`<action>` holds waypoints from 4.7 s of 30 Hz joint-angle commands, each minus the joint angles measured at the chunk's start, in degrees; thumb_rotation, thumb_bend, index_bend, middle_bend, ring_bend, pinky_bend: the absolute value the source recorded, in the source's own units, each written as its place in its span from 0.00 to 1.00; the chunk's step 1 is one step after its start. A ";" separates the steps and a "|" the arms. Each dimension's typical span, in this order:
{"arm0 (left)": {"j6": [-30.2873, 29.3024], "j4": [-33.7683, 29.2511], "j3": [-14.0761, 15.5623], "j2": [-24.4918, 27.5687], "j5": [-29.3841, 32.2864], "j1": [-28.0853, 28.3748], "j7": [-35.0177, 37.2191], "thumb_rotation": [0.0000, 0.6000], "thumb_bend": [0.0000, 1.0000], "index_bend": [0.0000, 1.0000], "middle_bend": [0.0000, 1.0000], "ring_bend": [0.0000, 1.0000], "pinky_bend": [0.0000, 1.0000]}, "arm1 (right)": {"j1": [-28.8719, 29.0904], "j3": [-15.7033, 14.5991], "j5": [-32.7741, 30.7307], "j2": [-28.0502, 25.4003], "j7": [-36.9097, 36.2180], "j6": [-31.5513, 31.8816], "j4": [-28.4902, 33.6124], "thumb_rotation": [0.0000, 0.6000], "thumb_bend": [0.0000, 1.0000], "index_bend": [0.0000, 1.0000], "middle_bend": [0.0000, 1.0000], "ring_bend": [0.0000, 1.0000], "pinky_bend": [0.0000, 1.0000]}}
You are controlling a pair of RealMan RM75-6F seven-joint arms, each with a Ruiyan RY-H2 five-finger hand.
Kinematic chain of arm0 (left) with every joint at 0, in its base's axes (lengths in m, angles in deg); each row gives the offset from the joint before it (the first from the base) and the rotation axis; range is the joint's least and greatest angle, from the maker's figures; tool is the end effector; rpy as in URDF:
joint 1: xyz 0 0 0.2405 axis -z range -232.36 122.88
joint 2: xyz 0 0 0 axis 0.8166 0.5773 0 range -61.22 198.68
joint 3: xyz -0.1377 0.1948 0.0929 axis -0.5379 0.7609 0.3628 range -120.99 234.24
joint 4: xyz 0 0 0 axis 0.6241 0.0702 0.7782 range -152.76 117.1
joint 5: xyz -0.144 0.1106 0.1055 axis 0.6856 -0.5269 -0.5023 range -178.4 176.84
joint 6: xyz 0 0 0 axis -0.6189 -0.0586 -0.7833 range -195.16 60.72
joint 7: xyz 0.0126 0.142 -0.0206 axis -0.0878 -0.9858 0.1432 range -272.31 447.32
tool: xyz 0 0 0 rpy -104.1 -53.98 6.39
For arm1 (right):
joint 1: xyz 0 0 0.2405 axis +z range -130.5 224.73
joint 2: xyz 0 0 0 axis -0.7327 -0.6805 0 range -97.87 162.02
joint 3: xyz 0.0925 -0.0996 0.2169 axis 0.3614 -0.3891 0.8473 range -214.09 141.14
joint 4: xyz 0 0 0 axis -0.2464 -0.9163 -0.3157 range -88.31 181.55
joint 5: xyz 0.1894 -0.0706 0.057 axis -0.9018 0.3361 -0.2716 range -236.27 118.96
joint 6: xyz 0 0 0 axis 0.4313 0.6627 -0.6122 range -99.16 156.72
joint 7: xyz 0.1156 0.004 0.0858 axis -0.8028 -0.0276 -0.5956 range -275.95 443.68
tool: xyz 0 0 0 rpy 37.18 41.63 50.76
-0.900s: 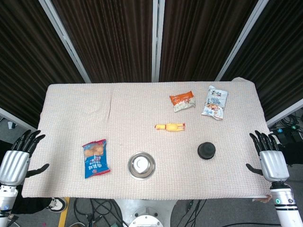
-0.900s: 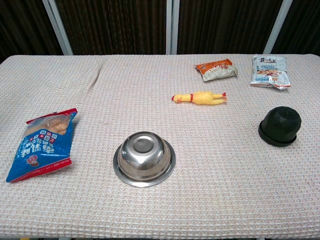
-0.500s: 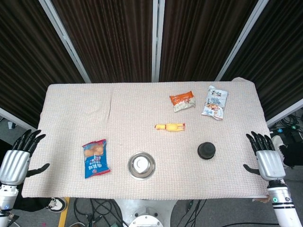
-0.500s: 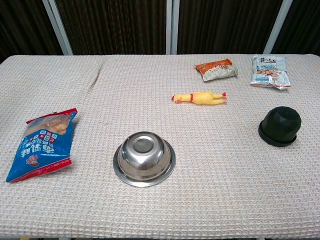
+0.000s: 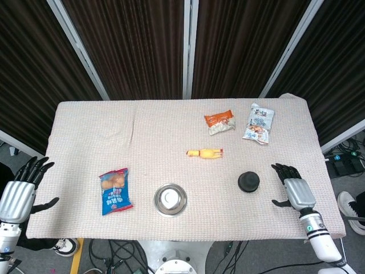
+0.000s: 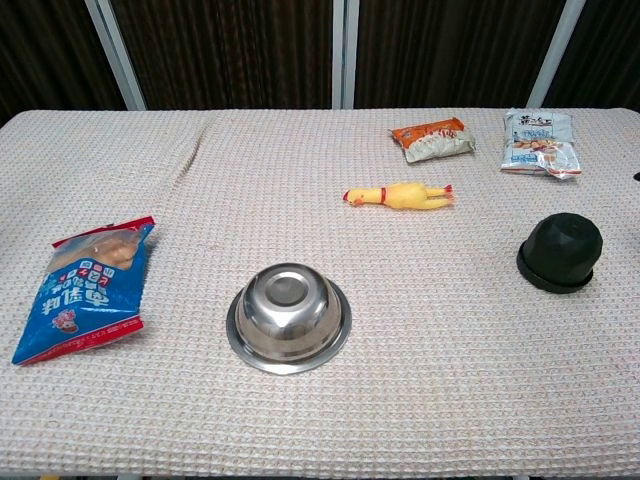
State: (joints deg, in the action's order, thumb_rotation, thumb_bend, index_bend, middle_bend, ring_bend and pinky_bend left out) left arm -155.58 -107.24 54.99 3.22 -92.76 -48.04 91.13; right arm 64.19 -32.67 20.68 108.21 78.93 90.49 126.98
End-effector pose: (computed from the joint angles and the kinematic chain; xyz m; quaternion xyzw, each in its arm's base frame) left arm -0.2979 0.1860 0.1545 -0.6167 -0.3562 -0.4368 0.5495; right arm -0.3204 -0.2473 0.0646 0.6459 -0.4891 0.3298 0.4846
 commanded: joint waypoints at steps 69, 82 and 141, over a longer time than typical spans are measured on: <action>0.09 3.53 0.48 -0.30 0.16 0.17 4.27 1.00 0.09 0.16 0.08 0.00 0.16 | 7.52 2.07 -3.49 10.63 -1.17 -3.84 -7.26 1.00 0.18 0.14 0.38 0.01 0.00; 0.17 2.62 0.23 -0.10 0.17 0.42 3.66 1.00 0.08 0.16 0.08 0.00 0.16 | 5.90 6.73 3.86 1.46 0.52 11.21 5.19 1.00 0.20 0.37 0.45 0.08 0.00; 0.66 1.57 0.23 -0.33 0.74 0.52 2.50 1.00 0.09 0.16 0.08 0.00 0.16 | 8.51 1.56 3.74 7.56 3.23 1.75 0.16 1.00 0.20 0.40 0.49 0.13 0.00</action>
State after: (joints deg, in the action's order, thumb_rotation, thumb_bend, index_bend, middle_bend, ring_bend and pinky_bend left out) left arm -154.93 -105.69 55.24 2.88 -92.05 -47.50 93.60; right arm 69.71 -30.66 24.63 114.32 80.68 98.14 123.01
